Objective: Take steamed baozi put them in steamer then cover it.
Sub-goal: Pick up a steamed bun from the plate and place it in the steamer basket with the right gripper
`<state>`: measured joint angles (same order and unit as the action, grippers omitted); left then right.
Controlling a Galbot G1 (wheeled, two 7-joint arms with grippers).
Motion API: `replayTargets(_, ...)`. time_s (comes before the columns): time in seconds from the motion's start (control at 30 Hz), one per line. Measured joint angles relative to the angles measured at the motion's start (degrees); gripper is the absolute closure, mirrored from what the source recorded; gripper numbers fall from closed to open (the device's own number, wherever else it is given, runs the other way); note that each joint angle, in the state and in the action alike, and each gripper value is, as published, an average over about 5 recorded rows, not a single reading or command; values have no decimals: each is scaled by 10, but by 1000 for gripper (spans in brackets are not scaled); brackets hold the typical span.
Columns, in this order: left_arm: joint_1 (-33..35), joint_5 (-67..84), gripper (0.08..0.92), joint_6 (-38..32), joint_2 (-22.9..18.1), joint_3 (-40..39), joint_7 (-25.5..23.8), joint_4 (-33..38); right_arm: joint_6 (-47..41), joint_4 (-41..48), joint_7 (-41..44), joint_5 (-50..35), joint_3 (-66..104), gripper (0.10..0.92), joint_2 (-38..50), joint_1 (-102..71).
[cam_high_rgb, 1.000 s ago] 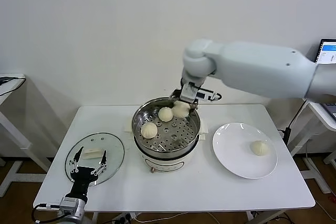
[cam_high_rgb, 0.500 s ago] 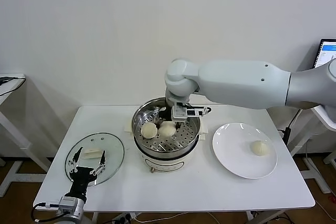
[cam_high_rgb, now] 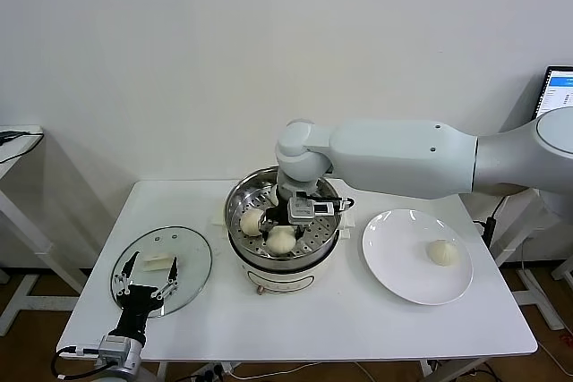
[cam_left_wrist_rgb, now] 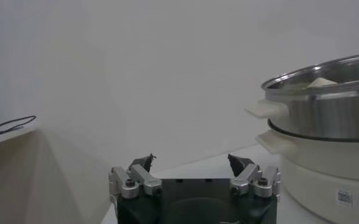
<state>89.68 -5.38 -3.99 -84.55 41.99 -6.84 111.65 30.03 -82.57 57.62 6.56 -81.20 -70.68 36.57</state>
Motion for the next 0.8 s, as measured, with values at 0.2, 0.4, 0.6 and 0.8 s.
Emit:
replayTargets(0.2, 1, 0, 177, 0, 0, 1, 0, 0, -7, 7, 8, 0, 0, 313, -3, -10)
replayTargets(0.4, 2, 0, 177, -1, 0, 2, 0, 2, -11, 14, 11, -1, 1, 312, -9, -19)
replayTargets(0.6, 2, 0, 177, -1, 0, 2, 0, 2, -13, 20, 16, 0, 2, 256, -13, -21)
replayTargets(0.8, 2, 0, 177, -1, -2, 2, 0, 2, -13, 25, 18, -6, 8, 204, -12, -21)
